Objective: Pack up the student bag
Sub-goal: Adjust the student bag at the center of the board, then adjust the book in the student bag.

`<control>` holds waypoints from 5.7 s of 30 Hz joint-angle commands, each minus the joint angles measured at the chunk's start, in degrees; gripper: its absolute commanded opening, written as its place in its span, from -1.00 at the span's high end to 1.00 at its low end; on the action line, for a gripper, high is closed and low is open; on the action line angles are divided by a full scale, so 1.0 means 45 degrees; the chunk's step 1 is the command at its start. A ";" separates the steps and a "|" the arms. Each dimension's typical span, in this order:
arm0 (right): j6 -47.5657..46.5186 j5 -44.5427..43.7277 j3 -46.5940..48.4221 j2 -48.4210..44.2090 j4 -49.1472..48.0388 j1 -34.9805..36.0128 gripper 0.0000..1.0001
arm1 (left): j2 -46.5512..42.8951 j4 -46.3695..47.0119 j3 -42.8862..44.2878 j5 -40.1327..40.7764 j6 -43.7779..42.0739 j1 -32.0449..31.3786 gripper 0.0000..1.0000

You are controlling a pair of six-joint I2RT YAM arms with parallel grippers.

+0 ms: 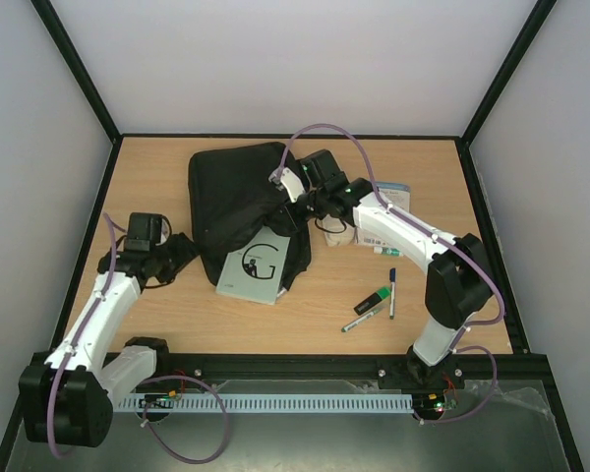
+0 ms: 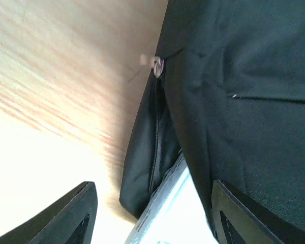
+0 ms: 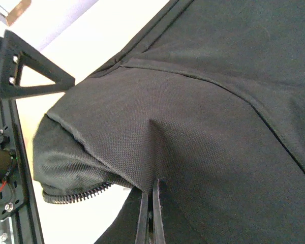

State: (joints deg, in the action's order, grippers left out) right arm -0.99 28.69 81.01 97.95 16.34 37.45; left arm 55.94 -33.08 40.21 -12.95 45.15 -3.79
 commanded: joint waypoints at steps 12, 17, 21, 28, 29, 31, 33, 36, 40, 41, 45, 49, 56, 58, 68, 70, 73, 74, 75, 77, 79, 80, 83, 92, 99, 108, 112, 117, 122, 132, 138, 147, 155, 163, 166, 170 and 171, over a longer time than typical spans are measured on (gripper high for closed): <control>0.0338 0.0881 0.0809 0.0362 -0.0486 -0.0178 0.99 | -0.0747 0.0197 -0.2317 -0.0733 0.1188 -0.2297 -0.17; 0.0375 0.0589 0.0770 0.0371 -0.0505 -0.0231 0.99 | -0.1026 -0.0479 -0.1965 -0.0175 0.1280 -0.2315 -0.21; 0.0482 0.0668 0.0767 0.0394 -0.0491 -0.0405 0.99 | -0.1610 -0.0808 -0.1906 -0.0396 0.1850 -0.2719 -0.09; 0.0547 0.0820 0.0766 0.0434 -0.0525 -0.0489 0.99 | -0.2888 -0.1958 -0.0840 0.0374 0.2022 -0.3592 0.11; 0.0552 0.0835 0.0779 0.0444 -0.0525 -0.0491 0.99 | -0.2918 -0.1898 -0.0896 0.0182 0.1986 -0.3667 0.13; 0.0571 0.0888 0.0775 0.0450 -0.0525 -0.0491 0.99 | -0.2812 -0.1456 -0.1467 -0.0593 0.2106 -0.3777 0.17; 0.0606 0.0941 0.0789 0.0446 -0.0544 -0.0491 0.99 | -0.2682 -0.0672 -0.2185 -0.1558 0.2491 -0.3927 0.17; 0.0587 0.0947 0.0796 0.0452 -0.0525 -0.0491 0.98 | -0.2623 0.0445 -0.2858 -0.1945 0.2952 -0.4313 0.18; 0.0577 0.0978 0.0760 0.0455 -0.0525 -0.0491 0.99 | -0.2310 0.1877 -0.3615 -0.2581 0.3290 -0.4823 0.05; 0.0605 0.1004 0.0753 0.0471 -0.0525 -0.0491 0.99 | -0.2211 0.2398 -0.3851 -0.2809 0.3393 -0.4897 0.03; 0.0626 0.1068 0.0760 0.0522 -0.0520 -0.0491 0.98 | -0.2025 0.3280 -0.4534 -0.3113 0.3566 -0.5099 0.02; 0.0636 0.1138 0.0746 0.0550 -0.0542 -0.0491 0.99 | -0.1958 0.3966 -0.4990 -0.3117 0.3693 -0.5113 -0.01; 0.0687 0.1253 0.0707 0.0558 -0.0525 -0.0493 0.99 | -0.1374 0.4847 -0.5562 -0.2894 0.3949 -0.5095 -0.32; 0.0677 0.1275 0.0675 0.0539 -0.0525 -0.0491 0.99 | -0.1162 0.5280 -0.5638 -0.2920 0.3953 -0.5095 -0.34; 0.0885 0.1581 0.0578 0.0610 -0.0633 -0.0491 0.99 | -0.0798 0.9612 -0.6927 -0.3401 0.4789 -0.4913 -0.09; 0.0885 0.1612 0.0552 0.0619 -0.0661 -0.0491 0.99 | -0.0584 1.0248 -0.6985 -0.3501 0.4791 -0.4787 -0.15; 0.0904 0.1645 0.0515 0.0645 -0.0662 -0.0491 0.99 | -0.0172 1.1142 -0.7020 -0.3846 0.4908 -0.4649 0.06; 0.0905 0.1664 0.0523 0.0639 -0.0662 -0.0491 0.99 | -0.0157 1.1275 -0.7023 -0.3849 0.4965 -0.4646 0.14; 0.0900 0.1671 0.0526 0.0636 -0.0662 -0.0491 0.98 | -0.0177 1.1348 -0.7031 -0.3876 0.5026 -0.4646 0.19; 0.0905 0.1647 0.0510 0.0609 -0.0662 -0.0491 0.99 | -0.0336 1.1296 -0.6992 -0.3906 0.5076 -0.4646 0.30; 0.0880 0.1634 0.0497 0.0570 -0.0652 -0.0503 0.98 | -0.0635 1.1198 -0.7010 -0.3952 0.5099 -0.4646 0.42; 0.0897 0.1648 0.0516 0.0542 -0.0661 -0.0502 0.99 | -0.0857 1.1108 -0.7012 -0.3940 0.5104 -0.4646 0.49; 0.0958 0.1660 0.0611 0.0487 -0.0645 -0.0491 0.99 | -0.1721 1.0891 -0.7066 -0.3697 0.5128 -0.4593 0.73; 0.1090 0.1209 0.0922 0.0114 -0.0537 -0.0541 0.99 | -0.5232 1.0216 -0.7705 -0.2408 0.6491 -0.4245 0.95; 0.1260 0.1298 0.0324 -0.0270 -0.0699 -0.0568 0.99 | -0.6849 1.3429 -0.9165 -0.0769 0.7562 -0.4028 0.95; 0.1484 0.1660 0.0149 -0.0143 -0.0711 -0.0549 0.99 | -0.4838 1.5882 -0.8675 -0.0464 0.6781 -0.3270 0.95; 0.1371 0.1754 0.0316 -0.0083 -0.0571 -0.0549 0.98 | -0.3766 1.4930 -0.7386 -0.0314 0.6074 -0.3186 0.95; 0.1345 0.1828 0.0416 -0.0001 -0.0477 -0.0549 0.98 | -0.1999 1.4219 -0.5799 -0.0273 0.5472 -0.3188 0.95; 0.1356 0.1896 0.0513 0.0002 -0.0471 -0.0559 0.99 | -0.0205 1.5135 -0.4962 -0.0391 0.5302 -0.3203 0.95; 0.1162 0.2039 0.1093 0.0361 -0.0083 -0.0549 0.99 | 0.3348 1.5126 -0.2946 -0.0109 0.4819 -0.3320 0.95; 0.0672 0.1269 0.0944 0.0226 0.0214 -0.0597 0.99 | 0.3082 1.0233 -0.1837 0.0589 0.4227 -0.3317 0.48; 0.0353 0.0762 0.0365 0.0107 0.0354 -0.0899 0.99 | 0.1357 0.4070 -0.0327 0.0654 0.1910 -0.3234 -0.45; -0.0282 0.0060 0.0436 0.0150 0.0799 -0.1017 0.99 | 0.1508 -0.1331 0.2526 0.1865 -0.0949 -0.4258 -0.47; -0.1237 -0.0070 0.0019 0.0001 0.1093 -0.1077 0.99 | -0.0212 -0.0374 0.3591 0.2538 -0.5201 -0.5109 -0.35; -0.1598 -0.0057 -0.0451 -0.0216 0.1071 -0.1077 0.99 | -0.0641 0.1357 0.2896 0.1526 -0.6611 -0.5134 -0.36; -0.1929 -0.0048 -0.0909 -0.0448 0.1095 -0.1077 0.98 | -0.0036 0.2435 0.2468 0.0966 -0.8123 -0.5234 -0.35; -0.1947 -0.0054 -0.0971 -0.0516 0.1096 -0.1077 0.98 | 0.0158 0.2496 0.2478 0.0969 -0.8324 -0.5525 -0.35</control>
State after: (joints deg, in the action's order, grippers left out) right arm -7.51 28.47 78.22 99.22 19.40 33.21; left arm 53.43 -27.29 53.04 -5.91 17.74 -26.81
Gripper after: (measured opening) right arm 0.011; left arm 0.675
